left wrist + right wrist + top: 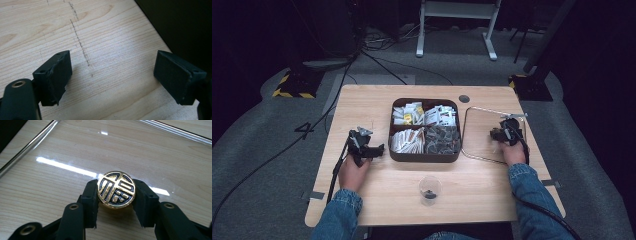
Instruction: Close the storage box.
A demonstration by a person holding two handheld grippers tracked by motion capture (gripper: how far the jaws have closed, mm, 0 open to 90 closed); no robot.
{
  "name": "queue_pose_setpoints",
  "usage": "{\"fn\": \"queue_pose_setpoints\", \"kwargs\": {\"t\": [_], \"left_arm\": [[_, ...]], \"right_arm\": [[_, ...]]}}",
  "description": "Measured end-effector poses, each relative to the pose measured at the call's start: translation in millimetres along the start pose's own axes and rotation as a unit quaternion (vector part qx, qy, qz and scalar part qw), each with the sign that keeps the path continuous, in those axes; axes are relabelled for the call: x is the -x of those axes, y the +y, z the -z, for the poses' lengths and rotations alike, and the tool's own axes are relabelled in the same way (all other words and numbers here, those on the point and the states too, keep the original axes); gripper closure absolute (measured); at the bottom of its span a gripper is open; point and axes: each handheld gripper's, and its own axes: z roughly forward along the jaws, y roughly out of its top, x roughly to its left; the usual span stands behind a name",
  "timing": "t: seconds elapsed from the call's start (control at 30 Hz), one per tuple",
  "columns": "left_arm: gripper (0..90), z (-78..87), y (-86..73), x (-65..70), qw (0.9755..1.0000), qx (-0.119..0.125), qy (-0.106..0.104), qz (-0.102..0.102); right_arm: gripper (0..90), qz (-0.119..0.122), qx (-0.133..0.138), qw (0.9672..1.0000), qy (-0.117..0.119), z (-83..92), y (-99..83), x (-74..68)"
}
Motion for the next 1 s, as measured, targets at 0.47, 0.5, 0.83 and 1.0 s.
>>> {"fn": "queue_pose_setpoints", "kwargs": {"t": [0.47,0.5,0.83,1.0], "left_arm": [[15.6,0.0,0.0,0.0,1.0000,0.000,0.000,0.000],[15.6,0.0,0.0,0.0,1.0000,0.000,0.000,0.000],[15.6,0.0,0.0,-0.1,1.0000,0.000,0.000,0.000],[15.6,-0.1,0.1,-0.1,1.0000,0.000,-0.001,0.000]], "right_arm": [[58.0,0.011,0.008,0.9999,0.000,10.9,8.0,-2.3],[58.0,0.009,0.008,0.9999,0.000,12.8,9.1,-2.2],[58.0,0.006,0.017,0.9998,-0.003,31.1,18.0,4.3],[58.0,-0.002,0.029,0.9996,0.000,41.7,22.5,7.7]]}}
